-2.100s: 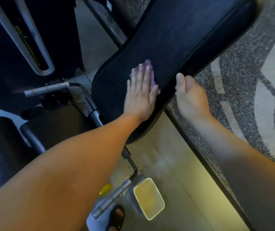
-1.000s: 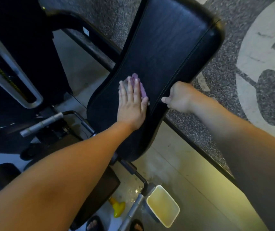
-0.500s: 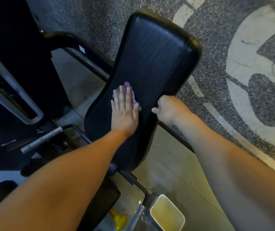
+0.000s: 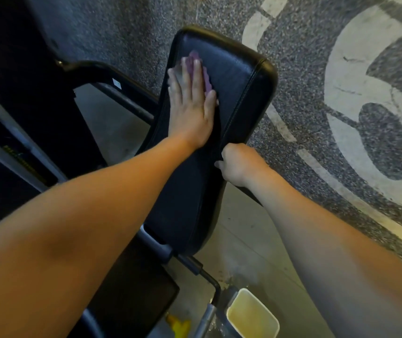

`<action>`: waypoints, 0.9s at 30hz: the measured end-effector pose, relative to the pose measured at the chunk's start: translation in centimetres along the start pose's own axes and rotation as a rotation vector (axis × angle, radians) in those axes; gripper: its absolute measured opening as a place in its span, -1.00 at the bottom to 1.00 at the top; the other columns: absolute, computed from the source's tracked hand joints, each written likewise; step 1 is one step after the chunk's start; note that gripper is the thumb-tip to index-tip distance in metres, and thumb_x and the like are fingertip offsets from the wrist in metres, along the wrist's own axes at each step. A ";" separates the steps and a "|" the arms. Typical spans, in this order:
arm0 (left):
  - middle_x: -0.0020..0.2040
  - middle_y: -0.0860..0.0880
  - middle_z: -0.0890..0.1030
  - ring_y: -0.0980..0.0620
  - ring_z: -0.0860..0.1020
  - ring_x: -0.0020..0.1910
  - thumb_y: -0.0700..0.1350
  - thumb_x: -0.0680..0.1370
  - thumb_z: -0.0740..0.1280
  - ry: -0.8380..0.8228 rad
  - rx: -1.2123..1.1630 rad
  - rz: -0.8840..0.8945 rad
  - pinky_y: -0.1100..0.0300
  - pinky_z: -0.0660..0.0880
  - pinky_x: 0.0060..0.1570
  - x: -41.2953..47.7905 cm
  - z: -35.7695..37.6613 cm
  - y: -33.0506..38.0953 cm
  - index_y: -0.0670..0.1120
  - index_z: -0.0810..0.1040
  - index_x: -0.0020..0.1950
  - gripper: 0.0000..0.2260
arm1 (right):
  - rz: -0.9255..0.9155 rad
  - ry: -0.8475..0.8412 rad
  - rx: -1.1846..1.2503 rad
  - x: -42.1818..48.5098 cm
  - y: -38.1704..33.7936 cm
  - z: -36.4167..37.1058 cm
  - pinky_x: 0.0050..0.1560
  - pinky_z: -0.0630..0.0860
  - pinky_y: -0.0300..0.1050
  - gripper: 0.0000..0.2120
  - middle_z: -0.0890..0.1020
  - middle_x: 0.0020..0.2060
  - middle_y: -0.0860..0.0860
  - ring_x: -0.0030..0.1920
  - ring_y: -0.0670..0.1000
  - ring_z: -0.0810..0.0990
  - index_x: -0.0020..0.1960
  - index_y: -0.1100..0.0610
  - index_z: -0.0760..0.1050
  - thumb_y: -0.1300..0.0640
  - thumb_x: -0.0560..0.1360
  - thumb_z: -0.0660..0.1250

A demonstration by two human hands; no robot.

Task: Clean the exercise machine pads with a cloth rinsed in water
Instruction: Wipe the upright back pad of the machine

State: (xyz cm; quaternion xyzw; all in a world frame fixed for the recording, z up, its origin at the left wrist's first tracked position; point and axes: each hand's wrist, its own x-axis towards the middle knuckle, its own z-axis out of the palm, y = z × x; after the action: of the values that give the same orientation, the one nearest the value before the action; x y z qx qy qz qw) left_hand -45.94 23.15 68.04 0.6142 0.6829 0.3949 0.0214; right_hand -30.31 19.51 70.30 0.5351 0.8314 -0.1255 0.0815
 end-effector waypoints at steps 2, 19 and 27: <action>0.66 -0.16 -0.15 -0.25 -0.23 0.62 0.12 0.73 -0.11 -0.016 0.046 0.082 -0.20 -0.17 0.58 -2.5 1.0 -0.3 -0.08 -0.15 0.66 -0.44 | -0.022 0.047 -0.022 -0.3 0.1 0.2 -0.17 0.40 -0.03 -0.61 0.47 -0.32 0.06 -0.12 0.25 0.59 -0.29 0.10 0.32 -0.03 0.64 0.29; 0.65 -0.09 -0.27 -0.23 -0.34 0.60 0.17 0.71 -0.14 -0.073 0.106 0.147 -0.21 -0.23 0.56 0.9 -1.0 3.6 0.00 -0.24 0.65 -0.43 | -0.091 0.161 -0.070 -1.1 1.0 0.9 -0.16 0.42 0.02 -0.68 0.67 -0.04 0.21 0.01 0.31 0.65 0.01 0.18 0.57 -0.05 0.68 0.21; 0.62 -0.03 -0.33 -0.19 -0.29 0.61 0.17 0.71 -0.15 -0.243 0.359 0.372 -0.23 -0.12 0.57 -5.2 -0.1 -1.6 0.11 -0.44 0.58 -0.43 | -0.038 0.216 -0.077 -1.7 0.4 2.0 -0.05 0.55 0.06 -0.73 0.68 -0.05 0.18 0.01 0.28 0.66 0.05 0.14 0.61 0.01 0.68 0.21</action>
State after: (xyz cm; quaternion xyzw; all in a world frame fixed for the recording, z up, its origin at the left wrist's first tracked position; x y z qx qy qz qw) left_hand -46.08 18.77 64.83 0.7657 0.6100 0.1881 -0.0787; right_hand -29.24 17.61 68.83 0.5260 0.8496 -0.0363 0.0096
